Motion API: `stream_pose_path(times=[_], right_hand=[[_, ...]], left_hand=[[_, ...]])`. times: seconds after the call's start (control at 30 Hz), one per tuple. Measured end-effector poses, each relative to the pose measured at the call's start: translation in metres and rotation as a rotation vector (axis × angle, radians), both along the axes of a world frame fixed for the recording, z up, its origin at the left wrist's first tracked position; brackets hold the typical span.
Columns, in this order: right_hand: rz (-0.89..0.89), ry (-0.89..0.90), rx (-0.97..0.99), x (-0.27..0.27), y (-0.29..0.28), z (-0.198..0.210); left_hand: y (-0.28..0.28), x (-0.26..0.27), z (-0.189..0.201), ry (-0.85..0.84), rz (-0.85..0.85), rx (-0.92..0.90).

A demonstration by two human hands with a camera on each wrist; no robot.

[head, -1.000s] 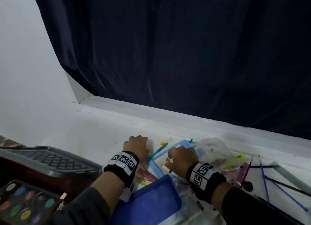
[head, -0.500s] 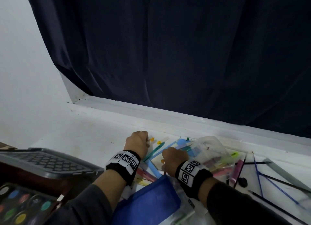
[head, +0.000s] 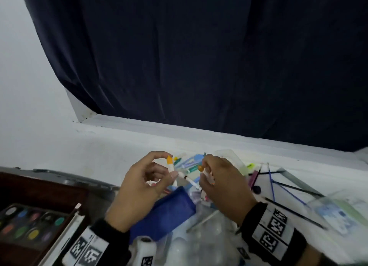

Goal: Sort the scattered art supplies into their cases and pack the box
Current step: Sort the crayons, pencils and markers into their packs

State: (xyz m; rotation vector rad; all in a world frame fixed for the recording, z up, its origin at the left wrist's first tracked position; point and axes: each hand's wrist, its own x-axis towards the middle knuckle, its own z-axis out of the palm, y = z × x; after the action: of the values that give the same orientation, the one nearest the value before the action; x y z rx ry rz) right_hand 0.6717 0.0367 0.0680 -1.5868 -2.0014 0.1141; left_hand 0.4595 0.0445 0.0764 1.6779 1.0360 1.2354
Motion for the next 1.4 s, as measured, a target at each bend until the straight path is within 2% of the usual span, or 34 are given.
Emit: stream_pose_path(times=[0.2, 0.33, 0.43, 0.53, 0.67, 0.87, 1.17, 1.4], right_hand=[[-0.041, 0.433, -0.041, 0.017, -0.094, -0.004], [-0.04, 0.631, -0.216, 0.018, -0.142, -0.028], [-0.05, 0.601, -0.332, 0.014, -0.168, -0.054], [-0.063, 0.454, -0.402, 0.01, -0.186, -0.075], [-0.052, 0.411, -0.503, 0.005, -0.201, -0.088], [-0.036, 0.393, -0.589, 0.004, -0.205, -0.1], [-0.022, 0.327, -0.561, 0.004, -0.203, -0.102], [-0.029, 0.214, -0.534, -0.001, -0.201, -0.101]], left_hand=[[-0.064, 0.007, -0.038, 0.014, -0.13, -0.112], [-0.104, 0.007, -0.057, 0.064, -0.251, -0.213], [-0.129, 0.008, -0.075, 0.134, -0.306, -0.336], [-0.147, 0.015, -0.09, 0.226, -0.328, -0.369], [-0.155, 0.022, -0.101, 0.433, -0.33, -0.277], [-0.152, 0.03, -0.106, 0.568, -0.321, -0.205], [-0.151, 0.032, -0.117, 0.978, -0.362, 0.04], [-0.157, 0.029, -0.114, 1.064, -0.389, 0.08]])
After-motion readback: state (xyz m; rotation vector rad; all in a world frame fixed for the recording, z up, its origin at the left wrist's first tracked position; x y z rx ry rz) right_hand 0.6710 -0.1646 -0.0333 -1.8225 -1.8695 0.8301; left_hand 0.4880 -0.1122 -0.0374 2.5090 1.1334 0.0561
